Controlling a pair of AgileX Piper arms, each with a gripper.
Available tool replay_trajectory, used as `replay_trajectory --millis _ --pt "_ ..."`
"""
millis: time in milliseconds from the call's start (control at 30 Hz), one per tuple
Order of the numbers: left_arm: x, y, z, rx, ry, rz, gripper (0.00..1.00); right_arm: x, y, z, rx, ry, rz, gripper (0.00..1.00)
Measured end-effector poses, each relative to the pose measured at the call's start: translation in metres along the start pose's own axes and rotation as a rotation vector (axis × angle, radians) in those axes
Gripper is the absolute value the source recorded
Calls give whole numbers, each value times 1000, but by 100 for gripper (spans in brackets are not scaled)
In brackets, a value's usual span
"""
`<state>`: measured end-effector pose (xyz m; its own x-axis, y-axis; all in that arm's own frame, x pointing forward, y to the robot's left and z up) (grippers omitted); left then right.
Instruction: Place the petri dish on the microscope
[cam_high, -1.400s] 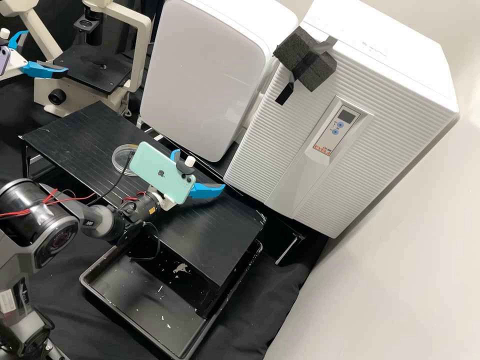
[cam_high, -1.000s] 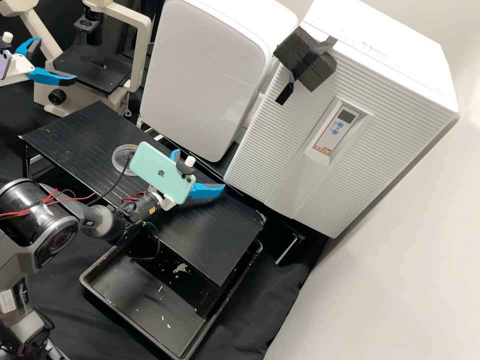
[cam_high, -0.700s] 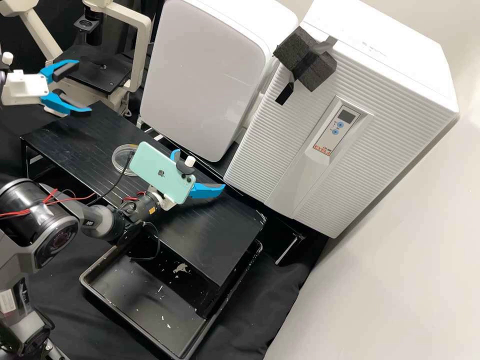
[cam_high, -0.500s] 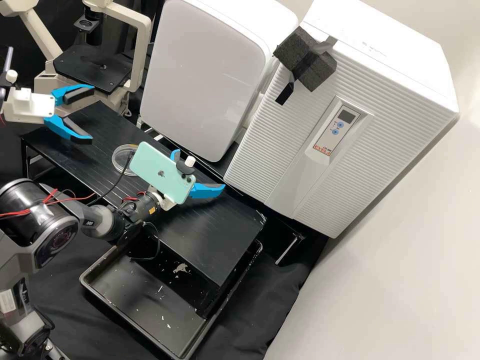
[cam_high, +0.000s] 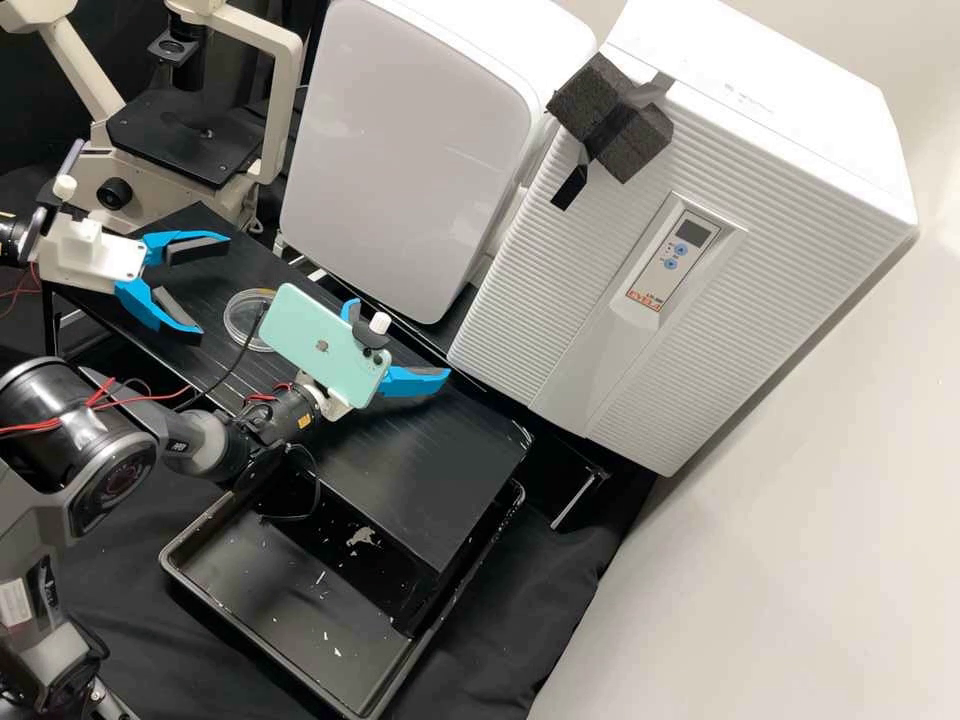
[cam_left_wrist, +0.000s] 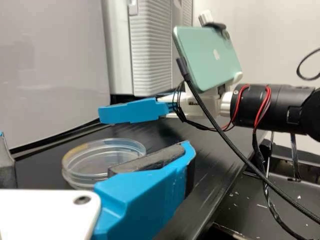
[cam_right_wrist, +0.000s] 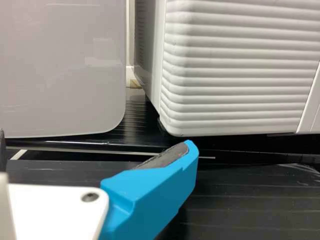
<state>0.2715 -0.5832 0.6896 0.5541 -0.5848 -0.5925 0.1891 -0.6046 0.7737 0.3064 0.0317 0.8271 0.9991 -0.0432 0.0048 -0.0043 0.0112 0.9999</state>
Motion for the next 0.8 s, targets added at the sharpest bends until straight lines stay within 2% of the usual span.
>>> replay_trajectory --millis 267,467,667,800 --pt "26 -2 -8 18 35 -67 100 0 0 0 0 0 0 100" --pt "44 -3 -10 31 45 -98 100 0 0 0 0 0 0 100" --pt "58 -3 -10 28 47 -98 100 0 0 0 0 0 0 100" --pt "66 -5 -13 -7 54 -98 100 0 0 0 0 0 0 100"
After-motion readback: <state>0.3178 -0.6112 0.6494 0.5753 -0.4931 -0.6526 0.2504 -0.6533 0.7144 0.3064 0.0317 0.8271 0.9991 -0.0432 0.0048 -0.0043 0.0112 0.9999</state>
